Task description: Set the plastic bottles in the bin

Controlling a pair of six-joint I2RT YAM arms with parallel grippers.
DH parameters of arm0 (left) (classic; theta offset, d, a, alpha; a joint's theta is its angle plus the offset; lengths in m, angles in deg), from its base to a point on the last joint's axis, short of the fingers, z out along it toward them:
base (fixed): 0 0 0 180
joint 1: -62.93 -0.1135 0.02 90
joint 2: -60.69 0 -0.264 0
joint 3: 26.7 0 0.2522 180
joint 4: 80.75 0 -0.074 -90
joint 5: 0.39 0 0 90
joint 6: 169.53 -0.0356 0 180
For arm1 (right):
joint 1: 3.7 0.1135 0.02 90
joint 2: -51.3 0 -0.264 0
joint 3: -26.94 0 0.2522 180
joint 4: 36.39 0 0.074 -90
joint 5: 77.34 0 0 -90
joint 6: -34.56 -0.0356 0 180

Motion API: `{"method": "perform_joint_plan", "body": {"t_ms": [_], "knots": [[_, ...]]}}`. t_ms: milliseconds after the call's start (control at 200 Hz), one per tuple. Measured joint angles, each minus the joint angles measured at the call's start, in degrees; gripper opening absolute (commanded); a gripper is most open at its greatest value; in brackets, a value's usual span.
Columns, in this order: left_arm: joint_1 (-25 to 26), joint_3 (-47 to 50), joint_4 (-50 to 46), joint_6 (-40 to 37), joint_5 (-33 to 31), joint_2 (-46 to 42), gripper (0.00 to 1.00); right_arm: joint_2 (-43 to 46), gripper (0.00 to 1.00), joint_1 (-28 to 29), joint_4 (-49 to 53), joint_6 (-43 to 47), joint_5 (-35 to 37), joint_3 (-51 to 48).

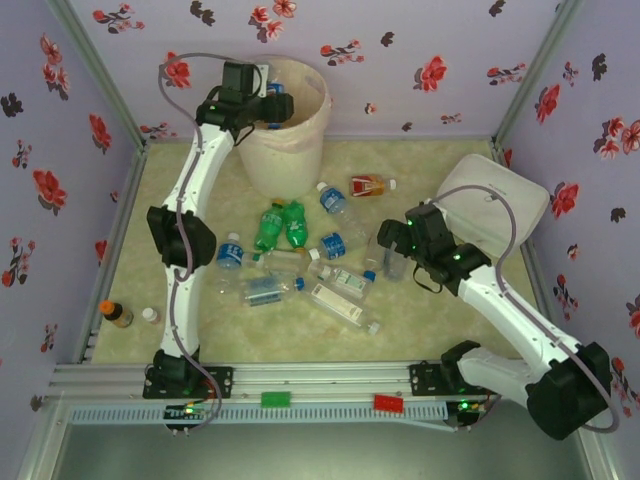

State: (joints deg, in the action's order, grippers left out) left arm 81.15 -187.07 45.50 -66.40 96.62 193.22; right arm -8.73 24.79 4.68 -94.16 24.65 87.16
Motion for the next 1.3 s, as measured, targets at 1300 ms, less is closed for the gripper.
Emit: {"method": "perform_joint_plan", "body": {"t_ms": [1300], "knots": [[13.2,86.9,37.9,10.5,0.5,-52.8,1.00,-17.5,1.00,-3.4,-2.9,3.8,0.0,3.7]]}}
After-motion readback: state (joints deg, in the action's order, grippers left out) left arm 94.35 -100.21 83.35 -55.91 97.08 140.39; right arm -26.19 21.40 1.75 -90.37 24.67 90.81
